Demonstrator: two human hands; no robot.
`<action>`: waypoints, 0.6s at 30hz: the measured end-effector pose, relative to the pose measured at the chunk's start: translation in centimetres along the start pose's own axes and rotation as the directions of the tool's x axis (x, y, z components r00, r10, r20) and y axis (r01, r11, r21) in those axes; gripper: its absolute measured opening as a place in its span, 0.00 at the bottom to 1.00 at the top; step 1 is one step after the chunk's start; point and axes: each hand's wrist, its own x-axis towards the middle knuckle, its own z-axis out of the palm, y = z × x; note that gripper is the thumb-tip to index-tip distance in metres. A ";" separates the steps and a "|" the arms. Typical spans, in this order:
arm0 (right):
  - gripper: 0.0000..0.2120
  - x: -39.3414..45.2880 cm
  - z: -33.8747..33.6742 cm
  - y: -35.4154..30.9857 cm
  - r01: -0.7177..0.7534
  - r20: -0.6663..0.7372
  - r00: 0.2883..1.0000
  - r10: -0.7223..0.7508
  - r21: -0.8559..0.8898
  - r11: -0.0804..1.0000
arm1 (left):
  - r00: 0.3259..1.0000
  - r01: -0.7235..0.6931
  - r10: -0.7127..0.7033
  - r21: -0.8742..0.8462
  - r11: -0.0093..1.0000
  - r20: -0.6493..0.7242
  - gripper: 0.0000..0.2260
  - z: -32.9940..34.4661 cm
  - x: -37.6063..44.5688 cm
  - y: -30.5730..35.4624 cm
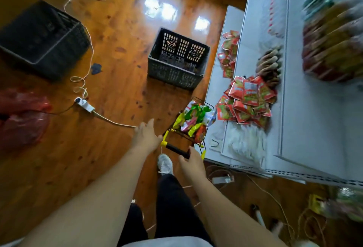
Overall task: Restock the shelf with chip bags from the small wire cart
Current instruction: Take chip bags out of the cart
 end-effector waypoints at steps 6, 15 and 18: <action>0.30 9.1 -1.5 2.5 -0.127 0.086 0.989 0.121 0.070 0.989 | 0.995 0.073 -0.075 0.041 0.997 0.065 0.33 4.1 7.2 2.6; 0.32 28.2 0.8 3.1 -0.155 0.129 0.982 0.138 0.140 0.978 | 0.982 0.121 -0.113 -0.048 0.991 0.152 0.32 13.2 22.1 4.6; 0.29 34.0 3.1 3.8 -0.203 0.125 0.975 0.184 0.161 0.966 | 0.987 0.065 -0.063 -0.009 0.998 0.151 0.32 17.0 26.2 4.7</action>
